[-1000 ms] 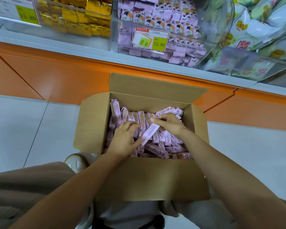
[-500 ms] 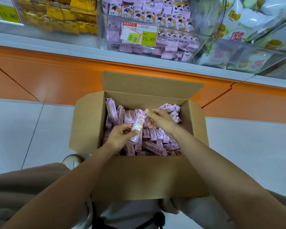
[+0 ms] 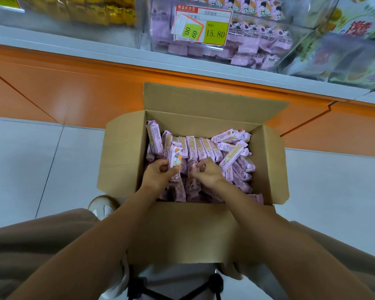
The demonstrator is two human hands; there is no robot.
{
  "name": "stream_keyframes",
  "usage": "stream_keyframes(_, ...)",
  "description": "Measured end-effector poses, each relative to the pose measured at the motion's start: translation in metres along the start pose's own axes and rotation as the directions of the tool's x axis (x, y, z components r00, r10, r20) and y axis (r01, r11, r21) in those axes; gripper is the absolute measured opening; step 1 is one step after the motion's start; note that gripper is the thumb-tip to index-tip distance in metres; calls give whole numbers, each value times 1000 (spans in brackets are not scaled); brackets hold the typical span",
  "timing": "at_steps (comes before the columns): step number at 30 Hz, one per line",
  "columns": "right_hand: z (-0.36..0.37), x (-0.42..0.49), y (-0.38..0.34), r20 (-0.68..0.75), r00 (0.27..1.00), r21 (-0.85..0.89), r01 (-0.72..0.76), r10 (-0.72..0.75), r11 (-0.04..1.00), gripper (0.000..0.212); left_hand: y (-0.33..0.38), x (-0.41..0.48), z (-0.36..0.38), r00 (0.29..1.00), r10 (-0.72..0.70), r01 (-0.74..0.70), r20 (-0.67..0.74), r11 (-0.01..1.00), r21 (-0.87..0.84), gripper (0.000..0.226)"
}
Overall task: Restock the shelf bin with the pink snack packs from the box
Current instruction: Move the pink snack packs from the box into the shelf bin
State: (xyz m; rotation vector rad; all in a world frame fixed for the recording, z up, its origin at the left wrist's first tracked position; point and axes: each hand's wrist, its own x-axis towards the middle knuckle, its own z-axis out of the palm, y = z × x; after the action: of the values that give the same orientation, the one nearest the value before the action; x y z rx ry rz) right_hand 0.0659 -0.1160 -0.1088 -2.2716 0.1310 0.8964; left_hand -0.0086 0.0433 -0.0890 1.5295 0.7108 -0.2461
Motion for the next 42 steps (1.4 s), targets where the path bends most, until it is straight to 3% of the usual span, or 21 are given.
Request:
stream_keyframes(4,-32,-12,-5,57,996,435,31,-62,900,29,4,-1,3,1000,-28,28,4,998,-50,30)
stream_keyframes(8,-45,-23,-14,42,986,569,110,-162,815,29,17,-10,12,993,-83,95,78,983,-157,17)
stream_keyframes(14,-42,-54,-28,-122,953,552,298,-278,779,12,45,-40,18,991,-32,68,132,957,-282,26)
stream_keyframes(18,-44,-84,-38,-126,895,459,436,-429,775,24,59,-59,11,990,17,35,140,931,-362,27)
stream_keyframes(24,-54,-122,-59,-257,778,263,627,-573,734,34,86,-89,6,984,96,-16,149,886,-464,24)
stream_keyframes(27,-59,-142,-71,-263,741,213,670,-618,712,54,103,-102,2,978,152,-65,140,868,-492,18)
stream_keyframes(30,-64,-160,-88,-340,623,30,756,-704,654,66,123,-113,-2,963,227,-111,147,826,-552,27)
stream_keyframes(32,-71,-169,-102,-416,544,-43,789,-729,613,59,139,-122,-4,943,294,-158,157,808,-567,26)
stream_keyframes(36,-100,-177,-137,-496,490,-41,812,-717,583,51,185,-136,-9,905,407,-291,124,805,-517,15)
stream_keyframes(38,-121,-178,-161,-532,465,-26,826,-707,563,50,210,-133,-16,831,555,-512,38,790,-339,13)
stream_keyframes(39,-133,-178,-174,-553,457,-31,824,-697,565,48,222,-128,-22,742,671,-666,-18,733,-139,12)
stream_keyframes(40,-146,-176,-188,-573,453,-49,813,-683,580,46,231,-122,-29,616,785,-778,-58,619,107,15)
stream_keyframes(42,-170,-169,-213,-606,457,-106,764,-650,636,43,246,-105,-45,348,936,-780,-61,325,535,32)
